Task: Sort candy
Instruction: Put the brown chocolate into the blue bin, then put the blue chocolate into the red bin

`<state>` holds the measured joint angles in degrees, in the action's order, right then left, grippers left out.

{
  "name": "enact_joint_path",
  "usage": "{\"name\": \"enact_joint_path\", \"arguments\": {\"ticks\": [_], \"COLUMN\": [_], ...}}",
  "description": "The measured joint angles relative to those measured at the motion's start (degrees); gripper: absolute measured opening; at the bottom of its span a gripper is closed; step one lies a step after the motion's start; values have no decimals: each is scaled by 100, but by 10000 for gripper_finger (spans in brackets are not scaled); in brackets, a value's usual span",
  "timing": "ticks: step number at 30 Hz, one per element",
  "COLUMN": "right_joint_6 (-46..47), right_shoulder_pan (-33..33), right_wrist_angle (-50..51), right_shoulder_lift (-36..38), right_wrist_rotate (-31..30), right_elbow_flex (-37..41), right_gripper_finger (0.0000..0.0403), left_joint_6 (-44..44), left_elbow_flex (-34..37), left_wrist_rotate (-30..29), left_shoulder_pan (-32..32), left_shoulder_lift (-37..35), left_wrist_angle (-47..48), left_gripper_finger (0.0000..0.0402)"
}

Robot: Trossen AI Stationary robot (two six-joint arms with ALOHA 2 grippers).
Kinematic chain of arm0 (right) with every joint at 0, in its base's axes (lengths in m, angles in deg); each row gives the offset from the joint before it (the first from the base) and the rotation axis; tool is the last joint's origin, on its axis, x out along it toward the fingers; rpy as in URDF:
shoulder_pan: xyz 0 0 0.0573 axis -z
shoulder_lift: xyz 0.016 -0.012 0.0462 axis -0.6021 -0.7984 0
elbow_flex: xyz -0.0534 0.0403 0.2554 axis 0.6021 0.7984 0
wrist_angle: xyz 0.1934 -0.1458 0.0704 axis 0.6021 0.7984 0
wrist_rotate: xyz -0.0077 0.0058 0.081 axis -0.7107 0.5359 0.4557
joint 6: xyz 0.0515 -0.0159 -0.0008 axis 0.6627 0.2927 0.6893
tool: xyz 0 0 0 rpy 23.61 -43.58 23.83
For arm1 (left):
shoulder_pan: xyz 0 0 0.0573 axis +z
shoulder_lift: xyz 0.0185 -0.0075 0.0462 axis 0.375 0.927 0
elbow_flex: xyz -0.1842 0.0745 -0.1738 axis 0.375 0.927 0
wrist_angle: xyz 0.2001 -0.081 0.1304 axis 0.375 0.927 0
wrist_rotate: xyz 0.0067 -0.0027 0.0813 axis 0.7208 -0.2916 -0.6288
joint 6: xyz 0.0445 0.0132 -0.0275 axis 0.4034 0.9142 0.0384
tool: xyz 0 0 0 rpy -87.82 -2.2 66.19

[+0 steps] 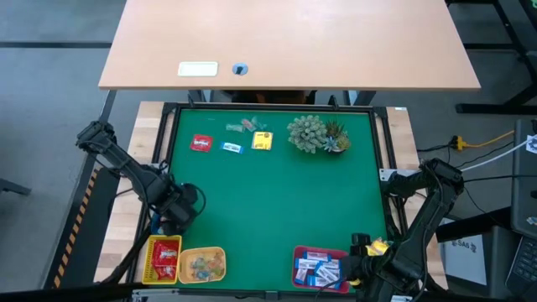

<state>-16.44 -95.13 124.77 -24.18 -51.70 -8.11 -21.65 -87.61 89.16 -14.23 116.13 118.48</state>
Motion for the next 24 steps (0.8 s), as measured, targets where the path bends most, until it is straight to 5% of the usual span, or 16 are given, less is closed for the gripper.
{"name": "enact_joint_path", "arguments": {"ticks": [17, 24], "right_joint_6": [-15, -17], "right_shoulder_pan": [0, 0], "right_wrist_angle": [9, 9], "right_shoulder_lift": [0, 0], "right_wrist_rotate": [0, 0], "right_elbow_flex": [0, 0], "right_gripper_finger": [223, 223], "left_joint_6": [-898, -861], "left_elbow_flex": [0, -2], "left_wrist_rotate": [-185, -1010], "left_shoulder_pan": [-21, 104], "left_shoulder_lift": [2, 2], "left_wrist_angle": [328, -363], "left_gripper_finger": [152, 190]}}
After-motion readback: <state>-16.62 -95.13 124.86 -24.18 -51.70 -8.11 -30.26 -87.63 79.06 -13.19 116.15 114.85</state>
